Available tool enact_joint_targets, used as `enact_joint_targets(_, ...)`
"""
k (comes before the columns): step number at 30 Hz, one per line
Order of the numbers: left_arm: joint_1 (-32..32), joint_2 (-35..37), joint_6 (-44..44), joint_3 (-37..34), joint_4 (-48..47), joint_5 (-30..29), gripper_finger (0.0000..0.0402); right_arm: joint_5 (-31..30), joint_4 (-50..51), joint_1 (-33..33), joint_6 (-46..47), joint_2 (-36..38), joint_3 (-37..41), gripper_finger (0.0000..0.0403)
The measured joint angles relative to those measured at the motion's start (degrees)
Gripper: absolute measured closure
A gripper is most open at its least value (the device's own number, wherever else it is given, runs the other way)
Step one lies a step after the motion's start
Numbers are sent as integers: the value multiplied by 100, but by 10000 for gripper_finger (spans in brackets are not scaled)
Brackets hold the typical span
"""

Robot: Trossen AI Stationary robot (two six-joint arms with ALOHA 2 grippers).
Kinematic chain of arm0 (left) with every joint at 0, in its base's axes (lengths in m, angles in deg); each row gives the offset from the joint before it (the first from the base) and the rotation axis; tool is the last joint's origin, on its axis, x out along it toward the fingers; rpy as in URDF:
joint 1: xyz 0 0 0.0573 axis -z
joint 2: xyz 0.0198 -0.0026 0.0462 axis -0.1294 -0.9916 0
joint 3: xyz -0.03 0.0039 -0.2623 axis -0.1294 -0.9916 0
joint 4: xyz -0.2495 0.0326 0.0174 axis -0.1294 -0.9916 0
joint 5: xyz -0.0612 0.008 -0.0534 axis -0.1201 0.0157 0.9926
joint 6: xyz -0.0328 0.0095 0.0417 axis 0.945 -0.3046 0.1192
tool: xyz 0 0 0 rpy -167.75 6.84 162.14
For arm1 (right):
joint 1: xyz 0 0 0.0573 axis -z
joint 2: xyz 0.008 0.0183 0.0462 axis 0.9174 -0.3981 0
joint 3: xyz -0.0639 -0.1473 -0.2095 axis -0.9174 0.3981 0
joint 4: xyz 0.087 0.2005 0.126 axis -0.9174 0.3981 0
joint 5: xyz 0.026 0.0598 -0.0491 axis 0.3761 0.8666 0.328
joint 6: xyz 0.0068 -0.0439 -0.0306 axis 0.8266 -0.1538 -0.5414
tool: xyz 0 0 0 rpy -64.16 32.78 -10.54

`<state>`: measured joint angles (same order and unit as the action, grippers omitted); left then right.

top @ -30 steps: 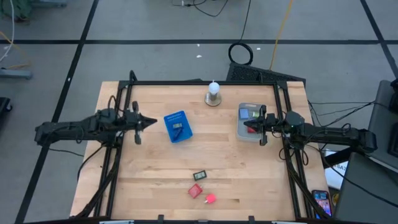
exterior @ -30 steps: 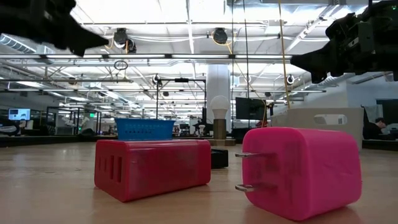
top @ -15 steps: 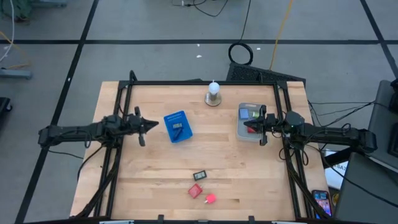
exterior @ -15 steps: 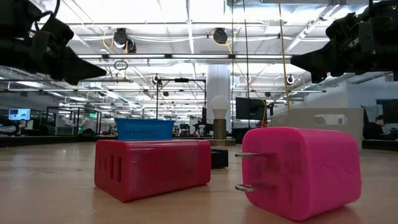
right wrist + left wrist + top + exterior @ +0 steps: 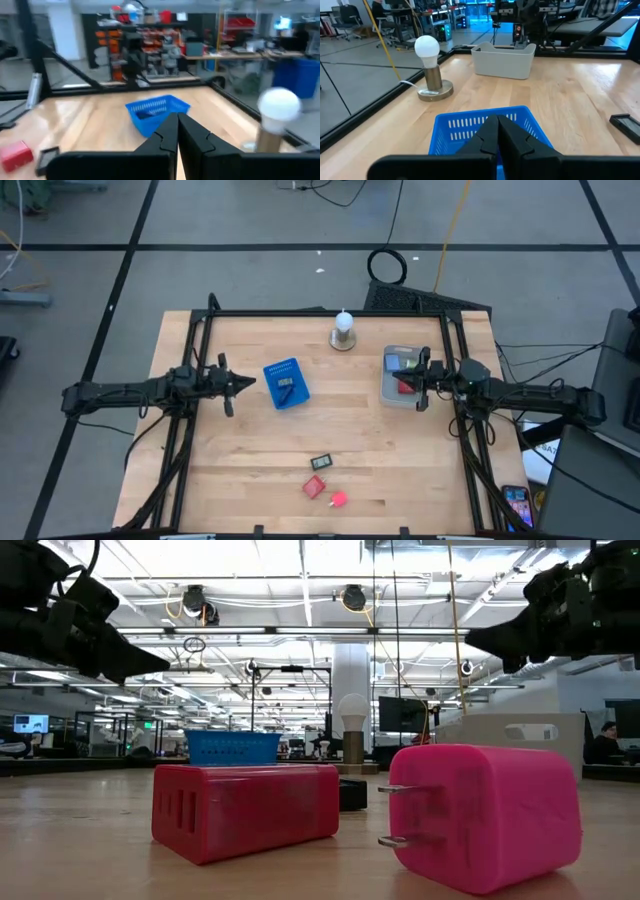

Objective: Pick & Place Office items
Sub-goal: Put the pink charger adapter into the gray bin

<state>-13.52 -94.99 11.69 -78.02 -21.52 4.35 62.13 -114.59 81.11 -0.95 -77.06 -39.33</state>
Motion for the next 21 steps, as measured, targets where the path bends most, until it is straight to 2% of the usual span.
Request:
enact_joint_targets(5, 0, 0, 4, 0, -2, -4, 400, -130, 1435, -308, -260, -242, -918, 403)
enact_joint_targets(9, 0, -1, 7, 0, -35, -46, 393, -712, 2394, -835, -584, -798, -1822, 403)
enact_joint_targets(15, 0, -4, 109, 7, -66, -48, 382, -1516, 3288, -1701, -867, -2083, -2967, 403)
enact_joint_targets(21, 0, -4, 237, 13, -131, -22, 381, -1607, 3563, -2278, -696, -3685, -3879, 386)
